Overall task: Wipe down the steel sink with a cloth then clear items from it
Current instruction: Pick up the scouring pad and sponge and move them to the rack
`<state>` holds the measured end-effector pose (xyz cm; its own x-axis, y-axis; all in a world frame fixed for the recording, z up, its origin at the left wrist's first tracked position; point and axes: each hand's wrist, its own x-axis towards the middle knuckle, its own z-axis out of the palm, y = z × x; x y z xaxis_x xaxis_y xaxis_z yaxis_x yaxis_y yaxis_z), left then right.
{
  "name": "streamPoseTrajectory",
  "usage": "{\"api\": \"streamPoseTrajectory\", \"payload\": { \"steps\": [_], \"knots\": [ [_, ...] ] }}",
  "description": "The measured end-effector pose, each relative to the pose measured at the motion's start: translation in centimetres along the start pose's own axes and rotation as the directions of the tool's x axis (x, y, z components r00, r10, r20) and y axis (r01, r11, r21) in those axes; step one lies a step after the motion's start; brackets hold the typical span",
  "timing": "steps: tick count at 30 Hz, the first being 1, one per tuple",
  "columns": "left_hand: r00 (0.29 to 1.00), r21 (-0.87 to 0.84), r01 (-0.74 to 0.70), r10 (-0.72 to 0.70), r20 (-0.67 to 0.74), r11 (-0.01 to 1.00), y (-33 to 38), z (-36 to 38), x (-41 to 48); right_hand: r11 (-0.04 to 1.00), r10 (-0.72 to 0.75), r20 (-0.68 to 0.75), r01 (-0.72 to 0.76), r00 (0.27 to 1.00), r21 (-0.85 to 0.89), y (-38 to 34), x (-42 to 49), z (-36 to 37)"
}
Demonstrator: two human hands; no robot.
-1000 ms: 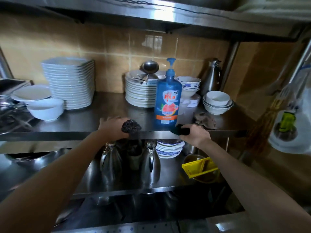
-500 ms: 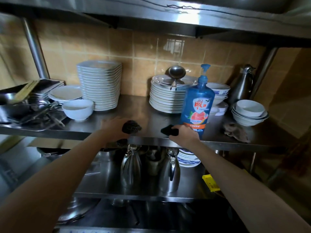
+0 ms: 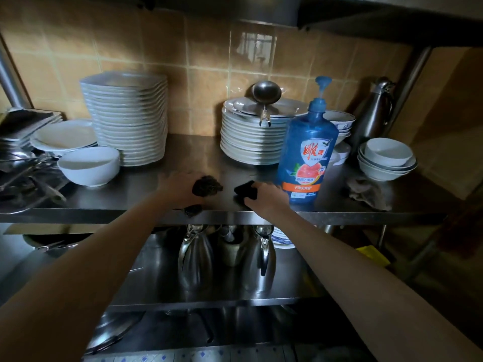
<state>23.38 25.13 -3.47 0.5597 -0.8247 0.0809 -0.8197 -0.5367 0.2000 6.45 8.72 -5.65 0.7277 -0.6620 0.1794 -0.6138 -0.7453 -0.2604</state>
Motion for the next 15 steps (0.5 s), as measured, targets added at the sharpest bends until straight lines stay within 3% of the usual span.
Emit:
{"api": "streamPoseTrajectory", "payload": {
  "steps": [15],
  "knots": [
    [0.999, 0.074, 0.045, -0.044, -0.019, 0.996, -0.8, 2.1, 3.8, 0.993, 0.015, -0.080, -0.024, 0.997, -0.113, -0.1, 2.5, 2.2]
  ]
}}
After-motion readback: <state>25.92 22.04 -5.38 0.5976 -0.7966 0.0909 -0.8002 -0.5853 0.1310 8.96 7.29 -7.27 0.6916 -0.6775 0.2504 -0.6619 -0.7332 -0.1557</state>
